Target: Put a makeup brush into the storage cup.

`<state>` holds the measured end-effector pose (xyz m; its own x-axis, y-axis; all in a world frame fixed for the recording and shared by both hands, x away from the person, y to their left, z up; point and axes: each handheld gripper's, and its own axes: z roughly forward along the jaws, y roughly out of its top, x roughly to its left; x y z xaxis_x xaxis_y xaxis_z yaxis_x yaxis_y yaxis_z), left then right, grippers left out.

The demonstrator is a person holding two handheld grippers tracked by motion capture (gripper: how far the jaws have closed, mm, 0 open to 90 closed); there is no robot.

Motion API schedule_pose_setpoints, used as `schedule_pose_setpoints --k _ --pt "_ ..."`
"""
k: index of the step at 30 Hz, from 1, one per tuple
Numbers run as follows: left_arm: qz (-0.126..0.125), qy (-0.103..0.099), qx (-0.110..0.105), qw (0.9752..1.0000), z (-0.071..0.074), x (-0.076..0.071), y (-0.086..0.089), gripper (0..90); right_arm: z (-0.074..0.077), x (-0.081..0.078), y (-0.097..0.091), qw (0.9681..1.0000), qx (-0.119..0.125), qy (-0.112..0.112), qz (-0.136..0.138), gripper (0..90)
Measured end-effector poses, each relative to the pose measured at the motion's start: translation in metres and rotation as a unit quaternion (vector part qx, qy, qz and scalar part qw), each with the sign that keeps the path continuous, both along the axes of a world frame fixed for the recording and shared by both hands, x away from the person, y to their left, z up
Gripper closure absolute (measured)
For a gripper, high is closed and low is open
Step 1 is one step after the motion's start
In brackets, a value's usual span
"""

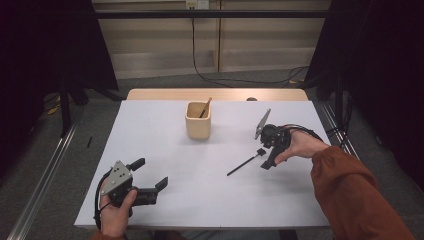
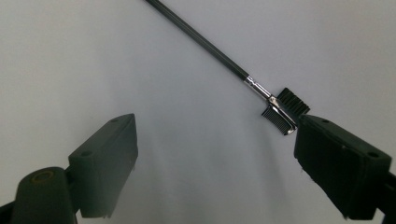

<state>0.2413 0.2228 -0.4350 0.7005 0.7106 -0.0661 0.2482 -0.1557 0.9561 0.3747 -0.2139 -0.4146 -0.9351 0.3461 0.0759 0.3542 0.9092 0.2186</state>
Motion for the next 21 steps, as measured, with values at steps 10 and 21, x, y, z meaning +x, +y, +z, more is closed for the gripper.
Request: schedule_pose_setpoints --k 10,21 --pt "0.000 0.001 0.001 1.0000 0.000 0.000 0.001 1.9 -0.005 0.015 0.016 0.9991 -0.019 -0.001 0.038 42.5" --pt "-0.001 0.000 0.007 1.0000 -0.001 0.001 0.001 1.9 -0.019 0.029 0.033 0.9967 -0.038 -0.005 0.071 53.4"
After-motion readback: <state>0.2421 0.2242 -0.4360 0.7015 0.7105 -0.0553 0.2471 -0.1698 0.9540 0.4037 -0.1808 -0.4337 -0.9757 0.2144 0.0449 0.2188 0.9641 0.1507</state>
